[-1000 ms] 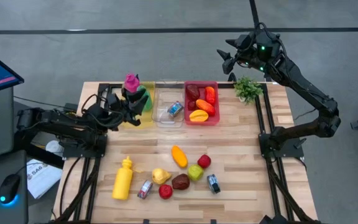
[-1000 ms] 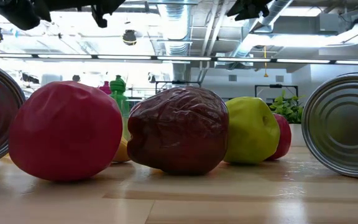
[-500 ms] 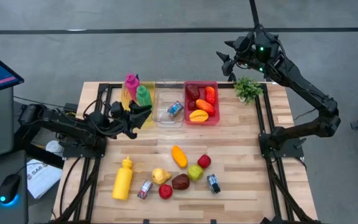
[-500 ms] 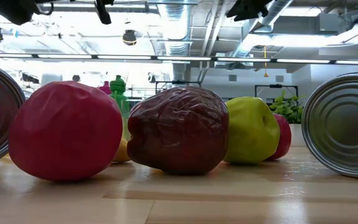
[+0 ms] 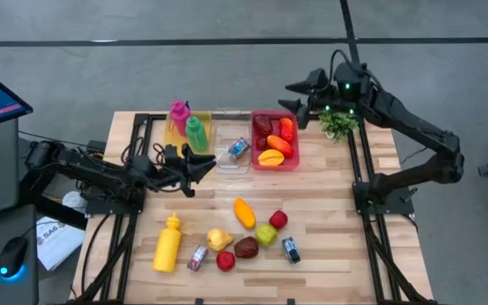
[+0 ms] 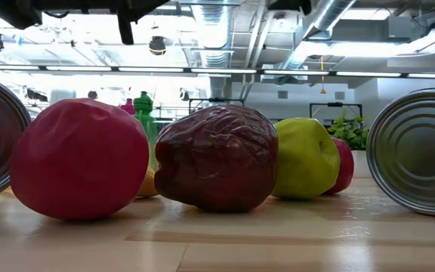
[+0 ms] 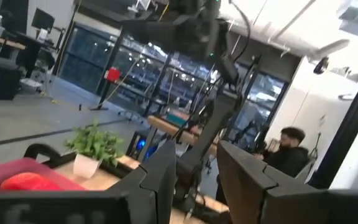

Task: Pick & Place Food Item
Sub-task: Put the blue tuna can into the transparent bin

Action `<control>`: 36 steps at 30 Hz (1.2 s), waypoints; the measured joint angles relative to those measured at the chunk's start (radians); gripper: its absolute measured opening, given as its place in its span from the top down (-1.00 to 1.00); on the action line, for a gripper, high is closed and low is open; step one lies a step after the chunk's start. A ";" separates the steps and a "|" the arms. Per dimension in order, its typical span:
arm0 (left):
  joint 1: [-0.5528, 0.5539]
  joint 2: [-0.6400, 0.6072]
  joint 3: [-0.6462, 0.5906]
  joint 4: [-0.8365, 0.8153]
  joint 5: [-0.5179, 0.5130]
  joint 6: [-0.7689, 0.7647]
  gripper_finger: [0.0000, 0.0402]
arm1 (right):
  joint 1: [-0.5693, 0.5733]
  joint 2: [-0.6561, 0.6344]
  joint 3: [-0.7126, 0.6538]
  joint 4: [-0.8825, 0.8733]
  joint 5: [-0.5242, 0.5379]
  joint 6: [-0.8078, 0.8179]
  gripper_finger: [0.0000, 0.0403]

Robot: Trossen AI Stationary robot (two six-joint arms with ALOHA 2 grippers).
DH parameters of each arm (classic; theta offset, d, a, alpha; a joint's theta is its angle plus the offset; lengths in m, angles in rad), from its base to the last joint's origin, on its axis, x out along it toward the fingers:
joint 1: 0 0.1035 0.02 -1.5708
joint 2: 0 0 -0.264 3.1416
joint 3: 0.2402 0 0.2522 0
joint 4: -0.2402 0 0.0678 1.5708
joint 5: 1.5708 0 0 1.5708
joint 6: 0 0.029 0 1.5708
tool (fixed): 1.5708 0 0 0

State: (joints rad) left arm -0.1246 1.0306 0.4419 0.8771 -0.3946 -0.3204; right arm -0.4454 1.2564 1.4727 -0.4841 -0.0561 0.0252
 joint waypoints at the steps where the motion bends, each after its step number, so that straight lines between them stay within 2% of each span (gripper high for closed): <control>1: 0.000 0.000 0.000 -0.011 0.001 0.000 0.46 | 0.026 0.000 0.000 0.003 0.000 0.017 -0.29; 10: 0.000 0.000 0.000 -0.144 0.007 0.000 0.45 | 0.257 0.009 0.000 0.006 0.000 0.178 -0.29; 18: 0.000 0.000 0.000 -0.145 0.007 0.001 0.44 | 0.448 0.008 0.000 0.006 0.005 0.185 -0.29; 29: 0.000 0.000 0.000 -0.144 0.007 -0.009 0.44 | 0.510 0.008 -0.016 -0.043 0.009 0.039 -0.29; 36: 0.000 0.000 0.000 -0.144 0.007 -0.204 0.44 | 0.489 0.008 -0.096 0.053 0.009 0.009 -0.29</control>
State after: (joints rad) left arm -0.1242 1.0302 0.4419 0.7330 -0.3874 -0.5244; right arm 0.0436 1.2640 1.3770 -0.4313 -0.0474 0.0338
